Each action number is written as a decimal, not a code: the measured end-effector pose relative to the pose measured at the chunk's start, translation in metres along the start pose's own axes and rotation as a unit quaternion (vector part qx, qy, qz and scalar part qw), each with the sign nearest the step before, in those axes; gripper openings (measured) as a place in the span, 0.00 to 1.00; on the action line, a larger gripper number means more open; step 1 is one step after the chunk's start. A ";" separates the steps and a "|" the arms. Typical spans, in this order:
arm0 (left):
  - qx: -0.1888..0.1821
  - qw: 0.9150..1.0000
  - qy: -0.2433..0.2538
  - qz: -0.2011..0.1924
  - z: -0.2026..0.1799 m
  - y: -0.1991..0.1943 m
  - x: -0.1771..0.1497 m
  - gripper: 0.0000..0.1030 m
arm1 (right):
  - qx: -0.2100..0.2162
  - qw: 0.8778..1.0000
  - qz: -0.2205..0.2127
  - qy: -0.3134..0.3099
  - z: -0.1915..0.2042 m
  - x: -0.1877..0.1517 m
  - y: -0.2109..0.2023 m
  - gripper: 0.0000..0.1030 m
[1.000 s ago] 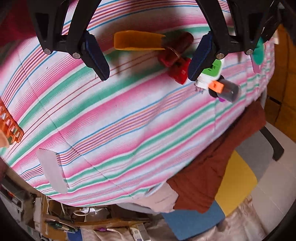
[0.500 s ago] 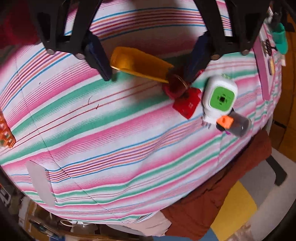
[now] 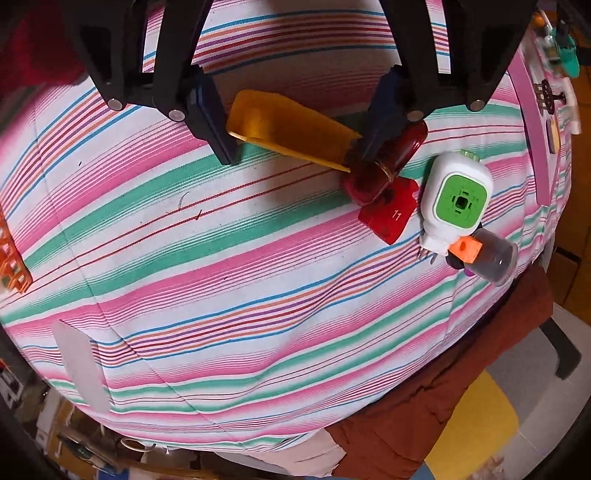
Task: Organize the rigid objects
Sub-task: 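Carry the teal spool toward the tray with left while right grasps the orange piece, then set the teal spool in the tray beside the brown piece and open the left tool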
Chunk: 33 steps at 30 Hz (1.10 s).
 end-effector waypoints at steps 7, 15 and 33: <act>0.034 0.998 -0.059 -0.006 0.052 -0.023 -0.016 0.59 | -0.011 1.000 -0.003 -0.011 0.001 -0.001 -0.001 0.66; 0.020 0.998 -0.052 0.012 0.052 -0.009 -0.026 0.59 | -0.022 0.999 -0.007 -0.024 0.005 -0.003 -0.001 0.66; 0.093 0.993 -0.038 0.062 0.085 0.061 0.007 0.59 | -0.029 0.999 -0.011 -0.037 0.008 -0.004 -0.001 0.66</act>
Point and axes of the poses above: each gripper's, at about its wrist camera, not at the fingertips, and y roughly the way its jaws point, z to its left, x to its top, the point moved 5 cm from there along y, roughly the way its jaws point, and after that the axes turned 9 degrees about -x, right-handed, at the moved point
